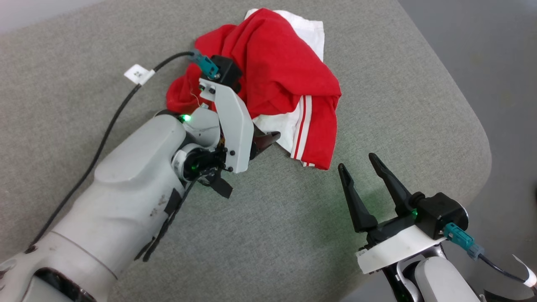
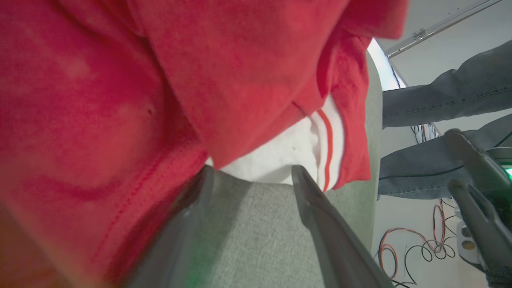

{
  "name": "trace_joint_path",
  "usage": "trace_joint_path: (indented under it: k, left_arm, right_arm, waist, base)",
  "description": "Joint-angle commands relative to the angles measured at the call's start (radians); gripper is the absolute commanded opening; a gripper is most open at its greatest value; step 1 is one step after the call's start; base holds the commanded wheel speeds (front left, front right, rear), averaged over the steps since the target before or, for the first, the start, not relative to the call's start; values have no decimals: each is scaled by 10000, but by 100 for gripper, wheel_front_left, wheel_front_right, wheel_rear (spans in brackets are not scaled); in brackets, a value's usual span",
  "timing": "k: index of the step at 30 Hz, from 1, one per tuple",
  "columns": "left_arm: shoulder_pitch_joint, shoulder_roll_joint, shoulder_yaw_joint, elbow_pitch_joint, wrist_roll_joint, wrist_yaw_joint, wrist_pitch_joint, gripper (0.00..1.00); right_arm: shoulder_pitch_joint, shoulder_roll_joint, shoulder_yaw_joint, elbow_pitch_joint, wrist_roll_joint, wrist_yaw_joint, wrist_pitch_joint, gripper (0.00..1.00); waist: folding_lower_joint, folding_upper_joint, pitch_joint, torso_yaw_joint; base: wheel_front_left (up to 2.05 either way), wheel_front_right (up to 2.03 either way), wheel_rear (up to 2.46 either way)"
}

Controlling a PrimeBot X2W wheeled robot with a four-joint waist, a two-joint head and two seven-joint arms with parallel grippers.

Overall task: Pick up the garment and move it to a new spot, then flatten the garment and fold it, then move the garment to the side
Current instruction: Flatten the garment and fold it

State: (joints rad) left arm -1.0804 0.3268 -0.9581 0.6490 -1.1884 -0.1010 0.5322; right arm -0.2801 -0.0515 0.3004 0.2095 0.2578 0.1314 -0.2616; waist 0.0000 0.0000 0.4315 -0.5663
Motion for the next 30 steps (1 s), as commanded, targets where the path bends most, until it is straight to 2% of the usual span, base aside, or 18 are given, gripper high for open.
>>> trace_joint_path:
  k: [1,4,5,6,7,13,18,22,30]
  left_arm:
    - [63,11,-35,66,-32,-42,13,100]
    - [109,-93,-67,161,-58,-106,-42,100]
    - [133,-142,-48,186,-134,-127,-58,85]
    - [156,-186,-44,199,-180,-148,-30,4]
    - [141,-194,-58,211,-173,-152,-32,0]
    - [-8,-249,30,281,-282,-236,-228,0]
    - [-230,-370,162,270,-449,-279,-419,0]
    - [-374,-311,170,26,-573,-315,-415,0]
    - [-550,605,681,-849,-1101,-310,-849,0]
  right_arm:
    - [-144,14,11,15,139,-15,-40,100]
    - [-162,13,37,-34,143,-15,-43,100]
    - [-160,13,52,-36,143,-15,-44,100]
    - [-164,13,66,-43,144,-15,-44,100]
    - [-176,13,69,-51,132,-15,-43,100]
    - [-99,13,37,-40,28,-15,-45,100]
    - [-13,11,-156,39,-215,-15,-45,100]
    - [36,15,-488,5,-633,-15,56,100]
    - [215,-8,-1075,-565,-1348,-15,741,100]
  waist:
    - [0,0,2,1]
    - [0,0,10,-1]
    - [0,0,8,-3]
    - [0,0,8,-4]
    - [0,0,11,-6]
    - [0,0,-61,21]
    - [0,0,-260,463]
    - [0,0,-584,1240]
    - [0,0,-1317,3260]
  base:
    - [0,0,0]
    - [0,0,0]
    - [0,0,0]
    - [0,0,0]
    - [0,0,0]
    - [0,0,0]
    - [0,0,0]
    - [0,0,0]
    - [0,0,0]
